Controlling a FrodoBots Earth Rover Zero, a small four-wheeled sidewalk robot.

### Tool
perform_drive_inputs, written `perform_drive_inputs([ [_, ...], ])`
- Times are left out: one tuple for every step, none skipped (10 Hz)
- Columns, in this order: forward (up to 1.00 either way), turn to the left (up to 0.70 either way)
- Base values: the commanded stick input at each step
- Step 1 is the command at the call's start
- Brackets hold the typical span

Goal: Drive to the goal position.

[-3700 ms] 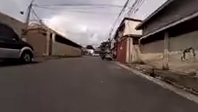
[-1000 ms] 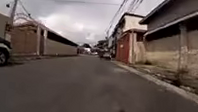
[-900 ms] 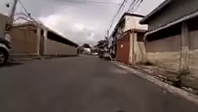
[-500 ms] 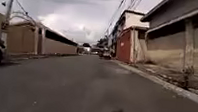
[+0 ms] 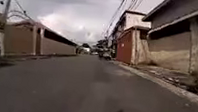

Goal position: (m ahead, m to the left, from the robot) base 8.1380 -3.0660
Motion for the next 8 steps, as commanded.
perform_drive_inputs([
  [0.70,0.00],
  [0.70,0.00],
  [0.70,0.00],
  [0.70,0.00],
  [0.70,0.00],
  [0.70,0.00],
  [0.70,0.00],
  [0.70,0.00],
])
